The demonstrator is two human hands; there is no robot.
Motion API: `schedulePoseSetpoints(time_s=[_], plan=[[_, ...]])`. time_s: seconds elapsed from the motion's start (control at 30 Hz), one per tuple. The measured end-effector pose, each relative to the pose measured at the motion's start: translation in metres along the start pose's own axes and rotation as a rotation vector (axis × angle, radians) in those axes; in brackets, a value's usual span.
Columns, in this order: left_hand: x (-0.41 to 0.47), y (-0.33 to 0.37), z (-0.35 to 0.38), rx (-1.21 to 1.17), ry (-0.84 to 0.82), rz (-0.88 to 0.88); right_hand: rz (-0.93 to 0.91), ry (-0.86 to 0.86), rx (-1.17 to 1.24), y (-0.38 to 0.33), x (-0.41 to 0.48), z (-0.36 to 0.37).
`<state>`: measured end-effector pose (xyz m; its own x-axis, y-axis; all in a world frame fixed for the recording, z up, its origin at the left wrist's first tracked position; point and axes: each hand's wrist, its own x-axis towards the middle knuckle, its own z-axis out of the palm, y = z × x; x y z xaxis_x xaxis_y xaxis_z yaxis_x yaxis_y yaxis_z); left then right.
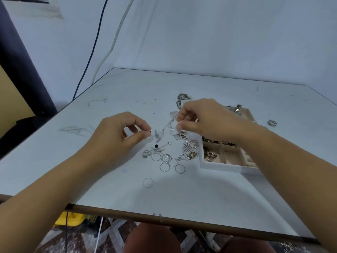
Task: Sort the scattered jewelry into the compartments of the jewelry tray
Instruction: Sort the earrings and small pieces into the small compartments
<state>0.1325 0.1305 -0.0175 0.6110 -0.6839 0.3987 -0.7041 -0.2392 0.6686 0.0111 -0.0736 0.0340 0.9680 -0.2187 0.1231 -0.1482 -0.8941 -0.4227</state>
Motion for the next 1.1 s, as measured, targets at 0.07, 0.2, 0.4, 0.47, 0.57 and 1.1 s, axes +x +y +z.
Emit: schedulePoseSetpoints(time_s=[0.07, 0.2, 0.4, 0.47, 0.57, 1.1], plan=[[0.004, 0.013, 0.001, -0.022, -0.037, 0.059, -0.020, 0.068, -0.009, 0.013, -0.014, -0.015], [0.016, 0.044, 0.012, -0.122, -0.091, 0.115, -0.030, 0.150, -0.008, 0.043, -0.044, -0.034], [0.026, 0.076, 0.051, -0.178, -0.173, 0.157, -0.032, 0.315, 0.085, 0.080, -0.076, -0.036], [0.026, 0.082, 0.062, -0.168, -0.196, 0.165, -0.048, 0.363, 0.116, 0.088, -0.083, -0.031], [0.026, 0.087, 0.074, -0.145, -0.231, 0.189, -0.064, 0.406, 0.164, 0.095, -0.092, -0.027], [0.028, 0.080, 0.092, 0.177, -0.361, 0.293, -0.043, 0.298, 0.206, 0.090, -0.098, -0.020]])
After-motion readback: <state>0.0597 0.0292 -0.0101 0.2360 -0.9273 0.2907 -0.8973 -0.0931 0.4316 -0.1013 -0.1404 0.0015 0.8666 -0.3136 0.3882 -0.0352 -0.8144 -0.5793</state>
